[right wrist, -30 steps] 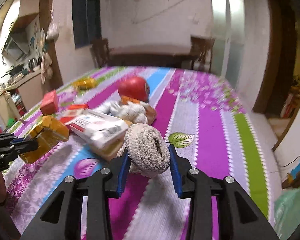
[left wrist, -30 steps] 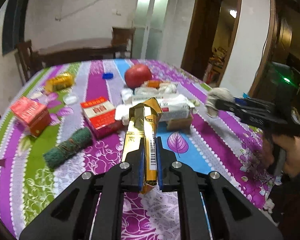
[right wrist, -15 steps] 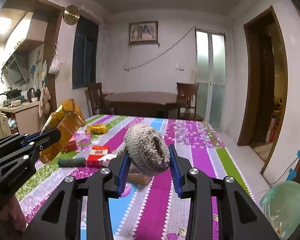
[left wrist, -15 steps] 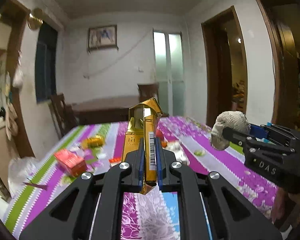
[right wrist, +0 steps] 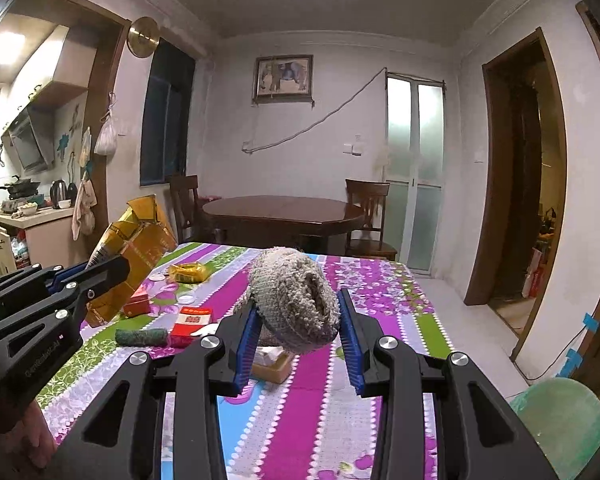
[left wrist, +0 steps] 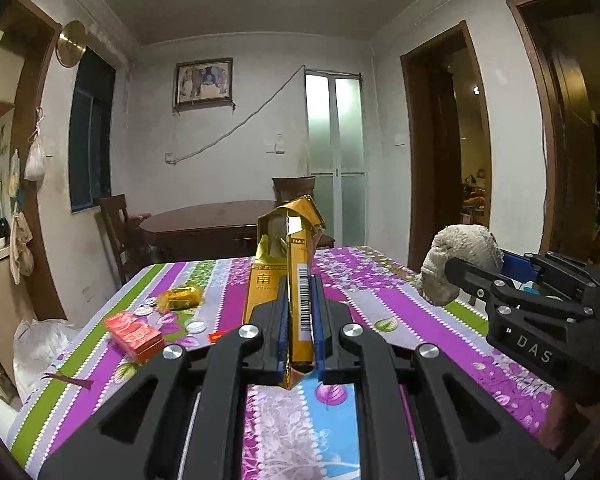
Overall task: Collect trash
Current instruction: 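Carry gold wrapper and grey sock to the green basin and release both, then grasp the green scrubber with the left tool while the right tool grasps the red cigarette pack, then carry the green scrubber and red cigarette pack over the green basin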
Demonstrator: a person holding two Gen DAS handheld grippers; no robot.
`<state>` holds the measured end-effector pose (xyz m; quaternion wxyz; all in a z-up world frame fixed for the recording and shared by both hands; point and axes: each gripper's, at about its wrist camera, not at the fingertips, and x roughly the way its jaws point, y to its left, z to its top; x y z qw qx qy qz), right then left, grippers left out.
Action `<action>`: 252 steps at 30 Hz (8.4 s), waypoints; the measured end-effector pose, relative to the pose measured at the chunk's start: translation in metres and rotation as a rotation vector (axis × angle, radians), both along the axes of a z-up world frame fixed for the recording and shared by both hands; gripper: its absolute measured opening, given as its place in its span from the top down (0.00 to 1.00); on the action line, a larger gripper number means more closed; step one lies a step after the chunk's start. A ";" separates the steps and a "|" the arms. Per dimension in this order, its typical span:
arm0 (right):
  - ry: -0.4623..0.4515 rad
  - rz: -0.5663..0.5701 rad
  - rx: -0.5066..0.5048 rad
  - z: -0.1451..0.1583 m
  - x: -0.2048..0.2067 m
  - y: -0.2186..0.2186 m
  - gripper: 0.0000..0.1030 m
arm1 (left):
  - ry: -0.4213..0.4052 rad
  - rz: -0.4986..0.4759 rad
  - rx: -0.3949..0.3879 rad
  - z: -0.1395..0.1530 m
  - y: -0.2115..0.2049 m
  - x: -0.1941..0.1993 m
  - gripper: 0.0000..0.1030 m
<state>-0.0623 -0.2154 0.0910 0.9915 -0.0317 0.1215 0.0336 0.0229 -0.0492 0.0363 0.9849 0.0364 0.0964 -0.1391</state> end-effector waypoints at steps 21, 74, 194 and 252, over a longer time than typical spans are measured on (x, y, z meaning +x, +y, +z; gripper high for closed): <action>0.091 -0.374 -0.051 0.041 -0.046 -0.232 0.63 | 0.114 -0.413 -0.010 0.006 -0.178 0.021 0.92; 0.450 -0.510 0.188 -0.090 -0.068 -0.407 0.22 | 0.583 -0.637 0.190 -0.105 -0.363 0.049 0.25; 0.035 0.107 -0.068 0.008 0.038 0.054 0.42 | 0.200 0.045 -0.028 -0.006 0.053 0.057 0.84; 0.660 -0.467 0.122 -0.096 -0.032 -0.444 0.42 | 0.629 -0.681 0.311 -0.105 -0.409 0.063 0.84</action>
